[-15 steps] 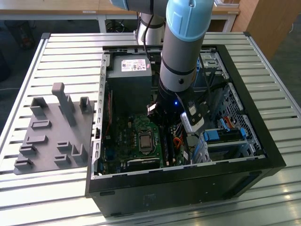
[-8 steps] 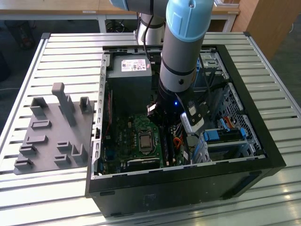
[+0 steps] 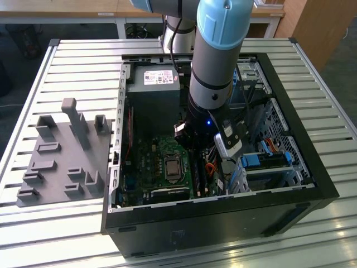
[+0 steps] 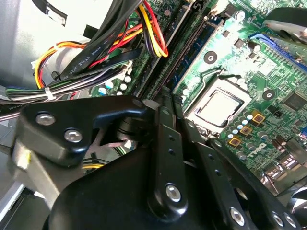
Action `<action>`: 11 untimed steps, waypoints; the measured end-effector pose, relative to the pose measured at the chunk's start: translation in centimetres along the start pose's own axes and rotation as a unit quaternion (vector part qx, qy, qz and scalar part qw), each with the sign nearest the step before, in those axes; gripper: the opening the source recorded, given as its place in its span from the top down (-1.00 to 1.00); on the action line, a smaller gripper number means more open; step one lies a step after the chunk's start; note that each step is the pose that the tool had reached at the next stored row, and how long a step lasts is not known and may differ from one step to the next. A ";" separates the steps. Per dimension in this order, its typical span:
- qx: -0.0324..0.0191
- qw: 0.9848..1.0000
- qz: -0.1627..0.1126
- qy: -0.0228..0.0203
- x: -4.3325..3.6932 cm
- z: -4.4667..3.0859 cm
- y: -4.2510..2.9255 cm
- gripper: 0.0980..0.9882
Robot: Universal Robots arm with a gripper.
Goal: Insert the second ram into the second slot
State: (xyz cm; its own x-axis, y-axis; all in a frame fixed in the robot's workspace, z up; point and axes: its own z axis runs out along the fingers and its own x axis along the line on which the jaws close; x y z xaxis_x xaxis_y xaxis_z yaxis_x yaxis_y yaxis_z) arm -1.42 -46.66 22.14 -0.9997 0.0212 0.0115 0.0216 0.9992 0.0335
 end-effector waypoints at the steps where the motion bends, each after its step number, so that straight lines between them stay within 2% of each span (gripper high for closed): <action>1: 0.000 1.000 0.000 0.000 0.00 0.00 0.00 0.81; 11: 0.000 1.000 0.000 0.000 0.00 -0.27 0.01 0.81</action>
State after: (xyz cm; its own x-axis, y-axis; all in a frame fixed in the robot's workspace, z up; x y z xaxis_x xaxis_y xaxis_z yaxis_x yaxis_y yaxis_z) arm -1.42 -46.66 22.42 -0.9997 0.0212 0.0115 0.0216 0.9992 0.0334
